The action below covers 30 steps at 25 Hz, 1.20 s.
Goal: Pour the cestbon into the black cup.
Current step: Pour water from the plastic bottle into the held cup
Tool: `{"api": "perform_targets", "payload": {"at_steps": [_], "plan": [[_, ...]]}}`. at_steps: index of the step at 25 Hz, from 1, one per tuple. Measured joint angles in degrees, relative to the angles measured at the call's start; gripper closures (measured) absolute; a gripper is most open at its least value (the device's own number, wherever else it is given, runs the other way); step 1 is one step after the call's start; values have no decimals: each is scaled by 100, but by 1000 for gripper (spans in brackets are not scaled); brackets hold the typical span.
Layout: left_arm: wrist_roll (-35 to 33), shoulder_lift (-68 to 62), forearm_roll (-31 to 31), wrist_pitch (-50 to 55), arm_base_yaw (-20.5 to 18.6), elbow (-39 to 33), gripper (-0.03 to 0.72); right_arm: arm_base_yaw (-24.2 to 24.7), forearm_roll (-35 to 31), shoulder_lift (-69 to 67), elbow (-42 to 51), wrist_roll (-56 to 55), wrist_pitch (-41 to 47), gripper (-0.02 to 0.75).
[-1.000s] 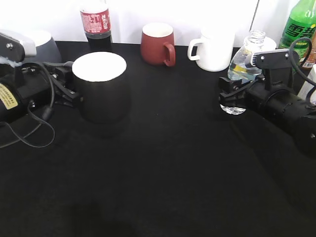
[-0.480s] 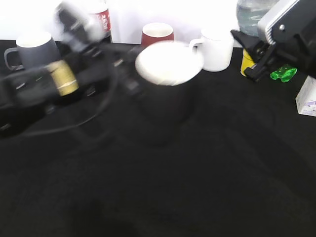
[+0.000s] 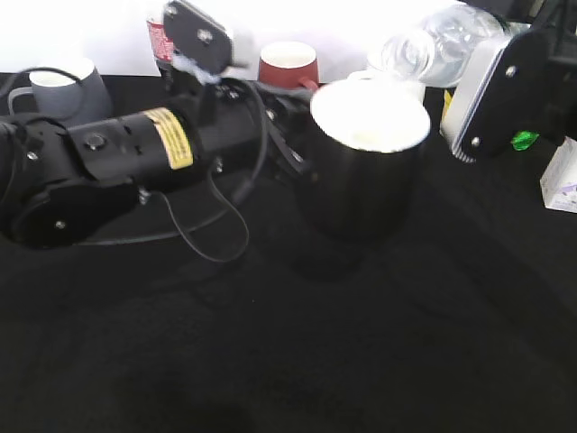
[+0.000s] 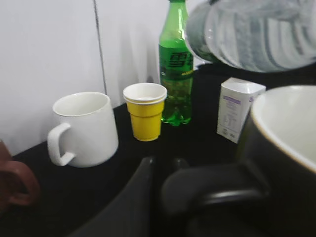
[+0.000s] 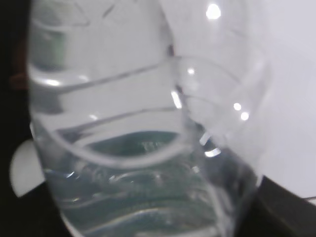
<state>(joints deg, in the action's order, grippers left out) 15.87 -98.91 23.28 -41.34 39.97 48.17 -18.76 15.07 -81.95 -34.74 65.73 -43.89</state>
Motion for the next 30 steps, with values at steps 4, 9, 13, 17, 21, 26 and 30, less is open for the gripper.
{"api": "perform_targets", "payload": {"at_steps": [4, 9, 13, 17, 21, 26, 30], "plan": [[11, 0, 0, 7, 11, 0, 622, 0, -4, 0, 0, 786, -2, 251], [11, 0, 0, 14, 11, 0, 622, 0, -86, 0, 0, 1317, -25, 251], [11, 0, 0, 28, 11, 0, 622, 0, -141, 0, 0, 1557, -94, 251], [137, 0, 12, 58, 11, 0, 622, 0, -351, 0, 0, 1868, -524, 251], [250, 0, 16, 91, 11, 0, 622, 0, -402, 0, -2, 2081, -588, 251], [483, 0, 24, 312, 11, 0, 621, 0, -654, 5, -7, 2432, -734, 251], [522, -1, 35, 172, 11, 0, 619, 0, -659, 28, -7, 2059, -738, 251]]}}
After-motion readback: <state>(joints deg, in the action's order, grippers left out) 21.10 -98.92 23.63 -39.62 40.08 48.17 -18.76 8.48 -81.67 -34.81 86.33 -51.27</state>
